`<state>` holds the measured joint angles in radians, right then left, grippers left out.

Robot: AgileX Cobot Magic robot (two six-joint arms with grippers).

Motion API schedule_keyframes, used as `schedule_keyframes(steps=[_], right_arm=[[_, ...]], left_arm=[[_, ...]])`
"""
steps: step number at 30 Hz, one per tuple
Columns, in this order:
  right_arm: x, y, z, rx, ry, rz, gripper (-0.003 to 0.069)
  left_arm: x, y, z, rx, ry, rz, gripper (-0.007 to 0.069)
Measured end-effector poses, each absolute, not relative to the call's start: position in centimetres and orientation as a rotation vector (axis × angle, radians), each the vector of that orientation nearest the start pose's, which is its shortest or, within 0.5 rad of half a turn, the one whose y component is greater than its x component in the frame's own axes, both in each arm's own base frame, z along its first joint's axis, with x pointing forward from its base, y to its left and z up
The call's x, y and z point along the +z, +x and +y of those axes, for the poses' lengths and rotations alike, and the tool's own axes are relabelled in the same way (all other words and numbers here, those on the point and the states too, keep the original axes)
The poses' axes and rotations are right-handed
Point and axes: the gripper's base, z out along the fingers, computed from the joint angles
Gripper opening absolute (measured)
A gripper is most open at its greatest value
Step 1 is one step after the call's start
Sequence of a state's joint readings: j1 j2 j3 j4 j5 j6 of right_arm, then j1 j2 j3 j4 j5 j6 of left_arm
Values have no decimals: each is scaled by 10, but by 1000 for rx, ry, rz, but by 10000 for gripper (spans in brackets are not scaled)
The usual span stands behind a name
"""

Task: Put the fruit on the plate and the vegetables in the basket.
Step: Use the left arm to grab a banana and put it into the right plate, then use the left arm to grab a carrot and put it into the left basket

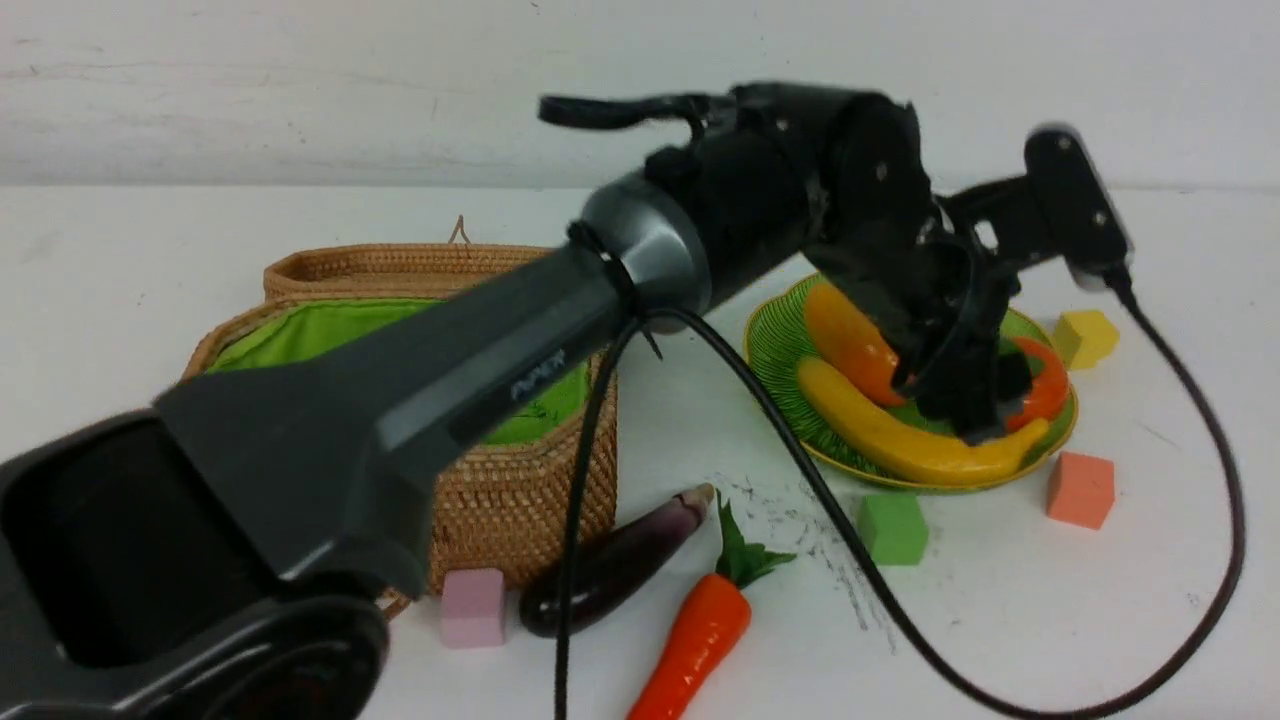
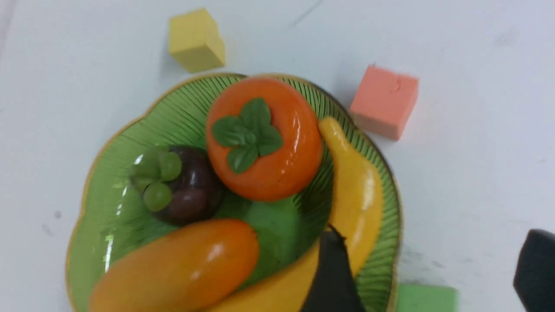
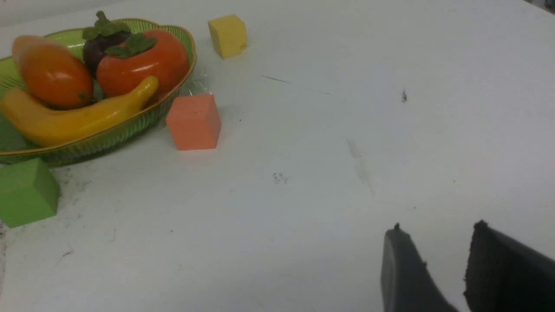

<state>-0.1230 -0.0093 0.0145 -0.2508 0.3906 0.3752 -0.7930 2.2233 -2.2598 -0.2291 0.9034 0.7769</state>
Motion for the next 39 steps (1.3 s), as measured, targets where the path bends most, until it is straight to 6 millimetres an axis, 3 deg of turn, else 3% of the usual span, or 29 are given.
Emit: schedule_keyframes(steps=[3, 8, 14, 24, 29, 31, 35, 39], right_arm=[[175, 50, -15, -75, 312, 1841, 238], [175, 50, -15, -75, 312, 1841, 238], [175, 50, -15, -75, 312, 1841, 238], [175, 50, -15, -76, 311, 1841, 238], [175, 50, -15, -76, 311, 1841, 238], [175, 50, -15, -76, 311, 1841, 238], [175, 50, -15, -76, 311, 1841, 238], [175, 50, -15, -77, 311, 1841, 238]], left_arm=[[344, 337, -357, -387, 1509, 1841, 440], [363, 338, -322, -545, 1307, 2127, 373], [346, 349, -299, -526, 1080, 2411, 332], [320, 309, -263, -438, 1046, 2645, 353], [285, 297, -261, -409, 1065, 2771, 445], [262, 293, -264, -388, 1060, 2852, 512], [230, 299, -274, -388, 993, 2913, 600], [199, 307, -281, -368, 945, 2969, 600]])
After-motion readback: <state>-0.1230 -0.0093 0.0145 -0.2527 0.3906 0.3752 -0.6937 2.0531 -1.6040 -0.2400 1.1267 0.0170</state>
